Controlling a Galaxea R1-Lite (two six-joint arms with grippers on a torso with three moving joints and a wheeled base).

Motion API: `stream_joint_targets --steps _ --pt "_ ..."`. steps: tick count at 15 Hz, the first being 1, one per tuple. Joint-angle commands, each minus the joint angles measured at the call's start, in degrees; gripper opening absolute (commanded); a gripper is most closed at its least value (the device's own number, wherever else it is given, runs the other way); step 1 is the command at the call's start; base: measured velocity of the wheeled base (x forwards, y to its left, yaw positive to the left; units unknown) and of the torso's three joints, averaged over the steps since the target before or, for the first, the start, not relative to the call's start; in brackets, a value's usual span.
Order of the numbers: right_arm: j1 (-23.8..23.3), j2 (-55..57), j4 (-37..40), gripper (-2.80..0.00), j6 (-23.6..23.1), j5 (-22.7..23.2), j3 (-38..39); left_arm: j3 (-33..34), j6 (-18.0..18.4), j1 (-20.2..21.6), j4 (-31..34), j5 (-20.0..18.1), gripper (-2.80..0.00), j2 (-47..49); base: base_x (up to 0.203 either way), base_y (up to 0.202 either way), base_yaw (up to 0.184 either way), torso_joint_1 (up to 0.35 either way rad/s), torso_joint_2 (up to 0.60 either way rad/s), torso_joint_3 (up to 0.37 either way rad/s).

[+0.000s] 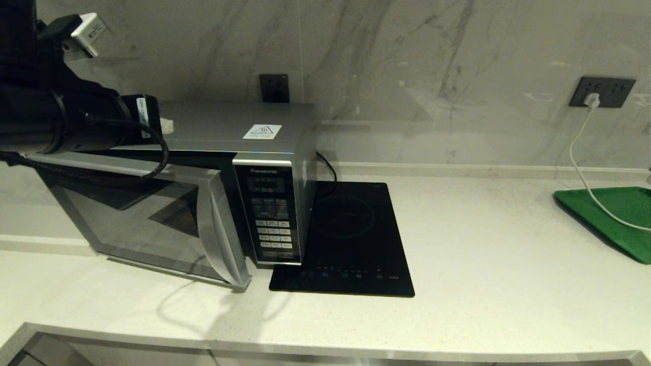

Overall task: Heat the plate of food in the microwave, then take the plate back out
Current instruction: Open the microwave oven

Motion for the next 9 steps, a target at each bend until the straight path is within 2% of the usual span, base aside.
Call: stream_joint_targets --steps 1,7,9 --pt "-0.01 0.0 0.07 -2.8 0.02 -0.07 -0.01 -0.06 -0.05 -0.34 0.18 0.0 -2.8 1.13 0.0 0.0 0.0 0.0 0.0 0.0" --pt "-0.01 0.0 0.07 -2.8 0.02 0.01 -0.01 0.02 -0.33 -0.28 0.33 0.64 -2.8 5.46 0.0 0.0 0.0 0.0 0.0 0.0" --pt "-0.01 0.0 0.07 -2.8 0.02 -0.02 -0.01 0.16 -0.53 -0.34 0.17 2.32 -2.8 7.54 0.0 0.0 0.0 0.0 0.0 0.0"
